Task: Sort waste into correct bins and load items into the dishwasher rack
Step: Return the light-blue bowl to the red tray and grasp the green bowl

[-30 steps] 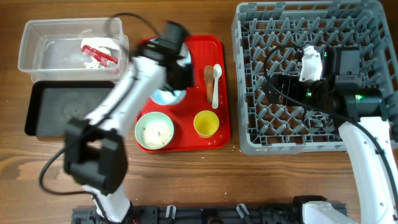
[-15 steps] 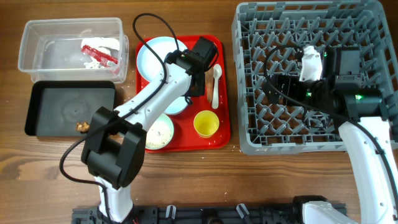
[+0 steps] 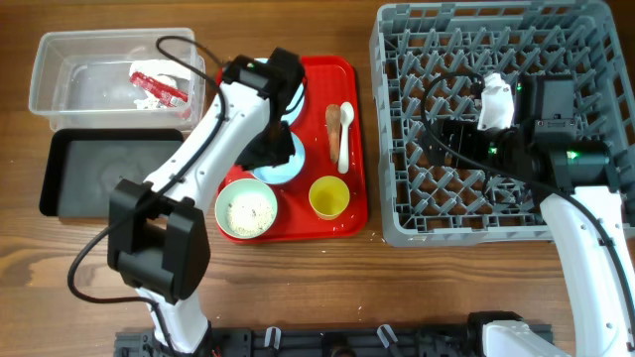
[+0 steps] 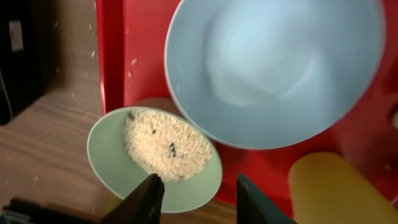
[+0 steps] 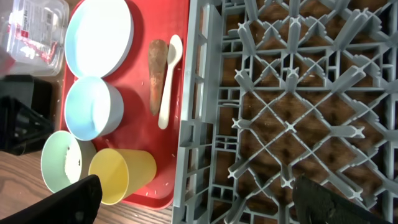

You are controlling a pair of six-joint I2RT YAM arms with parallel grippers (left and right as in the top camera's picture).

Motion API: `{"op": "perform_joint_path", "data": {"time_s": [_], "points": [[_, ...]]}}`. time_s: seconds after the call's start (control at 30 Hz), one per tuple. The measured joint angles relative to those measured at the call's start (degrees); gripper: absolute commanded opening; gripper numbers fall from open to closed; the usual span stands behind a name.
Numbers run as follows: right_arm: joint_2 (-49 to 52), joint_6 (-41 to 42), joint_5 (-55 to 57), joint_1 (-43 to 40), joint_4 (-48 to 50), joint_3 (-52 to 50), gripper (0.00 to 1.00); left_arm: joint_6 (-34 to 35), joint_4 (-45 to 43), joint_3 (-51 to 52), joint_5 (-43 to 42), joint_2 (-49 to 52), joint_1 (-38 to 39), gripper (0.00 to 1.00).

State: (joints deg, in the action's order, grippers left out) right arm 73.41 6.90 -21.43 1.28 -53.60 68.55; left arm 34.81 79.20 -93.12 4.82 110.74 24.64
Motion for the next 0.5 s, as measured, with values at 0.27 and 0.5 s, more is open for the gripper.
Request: {"op": "perform_joint_path", "data": {"time_s": [0.27, 0.5], "points": [[0.0, 0.0, 0.0, 0.0, 0.0, 0.0, 1.0, -0.9, -10.4, 15.9, -1.1, -0.2, 2.1, 0.41], [0.0, 0.0, 0.0, 0.0, 0.0, 0.0, 1.0, -3.3, -14.7, 17.0, -2.0, -0.2, 2.1, 0.34]]}}
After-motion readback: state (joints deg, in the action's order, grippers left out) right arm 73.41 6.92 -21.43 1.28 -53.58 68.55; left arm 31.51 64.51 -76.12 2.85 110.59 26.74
